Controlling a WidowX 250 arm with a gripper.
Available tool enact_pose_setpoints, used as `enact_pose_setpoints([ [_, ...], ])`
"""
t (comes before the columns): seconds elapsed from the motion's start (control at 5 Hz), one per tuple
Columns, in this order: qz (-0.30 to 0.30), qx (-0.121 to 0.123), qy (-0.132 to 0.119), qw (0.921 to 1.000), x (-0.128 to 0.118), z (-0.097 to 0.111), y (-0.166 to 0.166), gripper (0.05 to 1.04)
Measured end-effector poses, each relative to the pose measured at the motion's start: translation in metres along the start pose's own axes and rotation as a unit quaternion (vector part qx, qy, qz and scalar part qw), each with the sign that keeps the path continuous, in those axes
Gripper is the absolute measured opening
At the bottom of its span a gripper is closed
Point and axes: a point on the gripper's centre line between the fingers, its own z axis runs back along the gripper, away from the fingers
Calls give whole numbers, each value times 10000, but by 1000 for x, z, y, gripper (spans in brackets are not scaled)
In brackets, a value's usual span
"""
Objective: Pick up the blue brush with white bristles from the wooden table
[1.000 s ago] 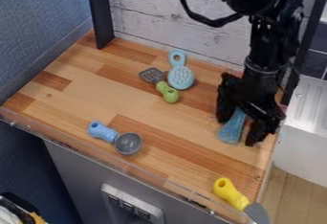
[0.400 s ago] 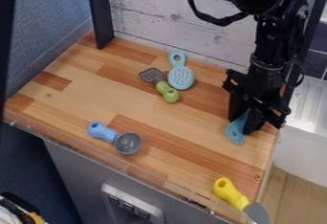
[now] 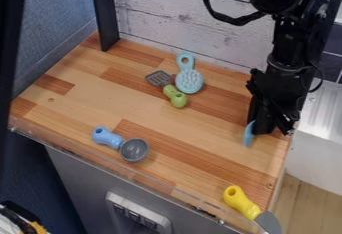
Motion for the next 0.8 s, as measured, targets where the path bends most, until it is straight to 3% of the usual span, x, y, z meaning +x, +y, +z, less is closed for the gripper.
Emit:
enact_pose_setpoints([
  [0.2,-178,-17,52,9998,3,1,1,105],
  [0.4,227,-51,86,9997,6,2,3,105],
  [0.6,1053,-195,330,9937,0,9,2,105],
  [0.8,2110,-220,380,9765,3,38,5,105],
])
